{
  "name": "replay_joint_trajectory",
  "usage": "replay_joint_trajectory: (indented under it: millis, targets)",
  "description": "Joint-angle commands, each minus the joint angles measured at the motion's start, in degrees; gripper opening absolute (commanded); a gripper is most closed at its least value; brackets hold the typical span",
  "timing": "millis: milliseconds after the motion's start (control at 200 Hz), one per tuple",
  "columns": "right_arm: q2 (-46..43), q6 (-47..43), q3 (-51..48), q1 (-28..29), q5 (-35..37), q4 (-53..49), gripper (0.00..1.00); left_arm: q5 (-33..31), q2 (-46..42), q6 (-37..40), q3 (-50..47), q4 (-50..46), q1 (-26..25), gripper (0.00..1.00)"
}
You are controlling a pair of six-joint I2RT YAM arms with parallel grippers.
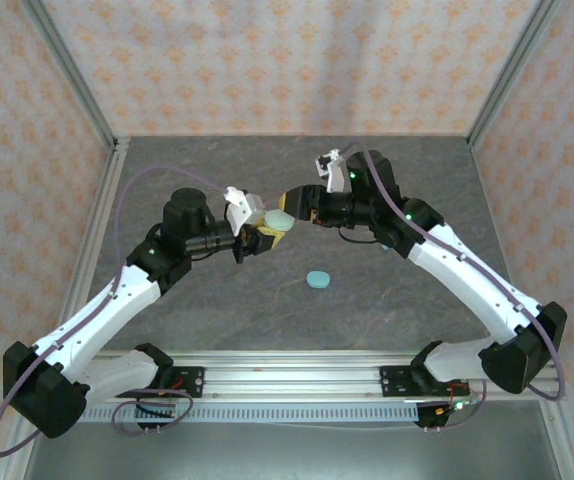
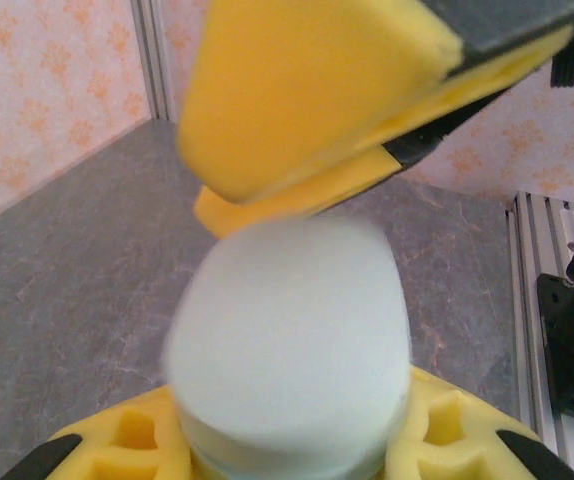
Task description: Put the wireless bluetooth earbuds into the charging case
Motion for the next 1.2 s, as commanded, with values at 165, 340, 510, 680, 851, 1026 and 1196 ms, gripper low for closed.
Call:
replay_joint_trajectory:
  millis: [165,340,510,680,851,1026,1196]
  targets:
    - [-2.6,2.5,-2.7,-0.1,-1.4,2.8,0.57,1.7,-0.1,-3.0,1.8,5.1,-0.5,0.09]
    - [-2.5,5.7,-4.3,-0.1,-3.4,6.4,0.61,1.8,-0.3,-4.6,1.8,6.7,-0.5,0.09]
    - [-2.2,10.9,-6.6,-0.2,-6.5,12.3,0.6,2.0,-0.1,-5.8,2.2,7.9,-0.6,0.09]
    - [-1.4,18.5,-9.2,-0.6,-10.2,21.7,0.48,1.9,0.5,-6.2,2.8,7.8,-0.5,0.09]
    - [-0.3,24.1,-11.0,-1.0,-12.1,28.3,0.28,1.0,0.9,-6.2,3.4,6.5,-0.6,0.09]
    - [0.6,29.7,-12.8,-1.9,-12.7,34.5,0.16,-0.3,0.6,-5.8,3.2,5.3,-0.6,0.12]
    - [0.7,31.5,-13.3,-2.6,-12.0,36.9,0.11,-2.0,-0.1,-5.1,2.6,3.8,-0.6,0.39]
